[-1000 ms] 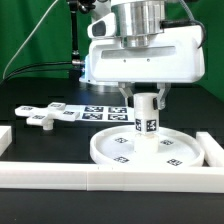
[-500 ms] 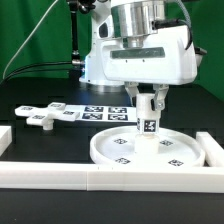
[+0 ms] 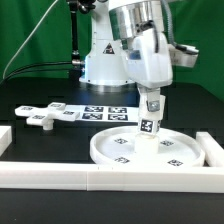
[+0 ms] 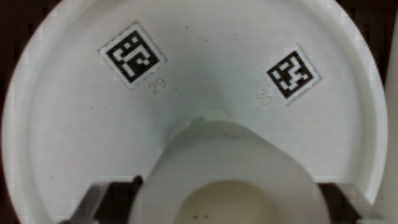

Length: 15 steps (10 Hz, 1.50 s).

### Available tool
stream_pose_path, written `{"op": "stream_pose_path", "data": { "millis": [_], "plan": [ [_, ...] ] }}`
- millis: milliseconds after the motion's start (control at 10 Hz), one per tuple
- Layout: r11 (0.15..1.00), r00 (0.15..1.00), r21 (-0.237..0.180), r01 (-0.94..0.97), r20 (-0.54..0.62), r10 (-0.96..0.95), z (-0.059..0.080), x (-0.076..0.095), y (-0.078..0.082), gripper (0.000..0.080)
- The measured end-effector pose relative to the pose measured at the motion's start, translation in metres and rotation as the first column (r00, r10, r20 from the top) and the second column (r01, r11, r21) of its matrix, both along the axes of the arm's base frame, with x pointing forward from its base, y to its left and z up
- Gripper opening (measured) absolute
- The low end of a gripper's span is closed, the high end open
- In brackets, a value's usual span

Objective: Assemble round table

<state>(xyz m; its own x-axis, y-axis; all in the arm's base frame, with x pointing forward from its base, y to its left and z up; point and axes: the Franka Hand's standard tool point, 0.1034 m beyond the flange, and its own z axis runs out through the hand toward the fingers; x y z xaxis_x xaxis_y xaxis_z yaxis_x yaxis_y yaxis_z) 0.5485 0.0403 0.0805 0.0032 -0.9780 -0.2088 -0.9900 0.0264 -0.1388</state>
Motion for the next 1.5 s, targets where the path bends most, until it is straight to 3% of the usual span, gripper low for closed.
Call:
{"op": "stream_pose_path", "data": {
  "millis": [400,500,600,700,1100,1300,1500],
  "plan": [
    [1.000,1.000,0.003,-0.015,0.006,0.015,-0.001,0.000,-0.003,0.0409],
    [0.999,0.999,-0.003,-0.049,0.003,0.049,-0.002,-0.001,-0.001,0.0560],
    [0.990,0.990,-0.021,-0.142,0.000,0.142,-0.004,0.001,0.003,0.0621],
    [0.965,0.966,-0.051,-0.256,0.013,0.257,-0.005,0.003,0.005,0.0621],
    [0.876,0.877,-0.094,-0.473,0.045,0.478,-0.007,0.002,0.004,0.0649],
    [0.787,0.787,-0.124,-0.604,0.060,0.614,-0.007,0.002,0.004,0.0649],
    [0.610,0.613,-0.170,-0.774,0.036,0.789,-0.001,0.007,0.008,0.0649]
  ]
}}
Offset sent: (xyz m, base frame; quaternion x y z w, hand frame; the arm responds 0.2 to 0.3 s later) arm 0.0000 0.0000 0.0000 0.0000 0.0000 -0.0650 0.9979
